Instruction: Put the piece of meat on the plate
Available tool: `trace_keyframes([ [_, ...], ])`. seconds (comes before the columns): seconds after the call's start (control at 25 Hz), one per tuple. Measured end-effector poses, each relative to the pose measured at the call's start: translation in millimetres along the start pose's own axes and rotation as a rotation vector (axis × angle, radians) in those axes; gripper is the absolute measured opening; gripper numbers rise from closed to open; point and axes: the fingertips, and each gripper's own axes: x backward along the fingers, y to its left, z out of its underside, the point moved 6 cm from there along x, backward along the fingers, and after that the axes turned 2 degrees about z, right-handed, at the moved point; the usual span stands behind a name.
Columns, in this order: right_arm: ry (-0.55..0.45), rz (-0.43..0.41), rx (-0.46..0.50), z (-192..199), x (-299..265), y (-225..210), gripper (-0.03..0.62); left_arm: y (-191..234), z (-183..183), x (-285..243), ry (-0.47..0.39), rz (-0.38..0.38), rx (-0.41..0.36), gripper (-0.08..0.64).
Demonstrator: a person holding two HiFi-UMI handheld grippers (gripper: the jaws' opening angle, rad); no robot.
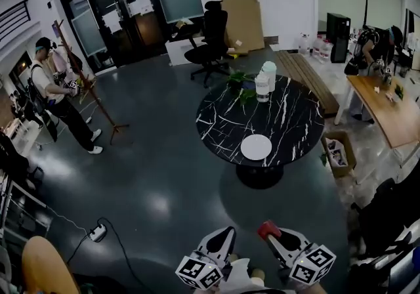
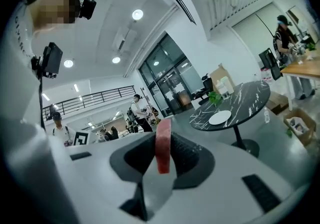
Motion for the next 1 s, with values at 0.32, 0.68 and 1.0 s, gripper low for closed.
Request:
trace_keyframes([
  [0.32,0.008,0.079,0.033,-27.3,-46.4,-58.1,0.089,46.5,-4.3,-87.6,0.000,0.032,-0.015,0.006],
  [0.68,0.046,0.138,0.038,-72.1,-133.1,-114.4,0.091,129.1,-37.8,-176.4,0.012,0.064,-0.025,0.006],
  [1.0,0.067,0.158,0.030,-85.8,-198.1,-146.3,0.091,186.1,-53.8,-221.7,0.039,0.081,-0.046,0.006],
])
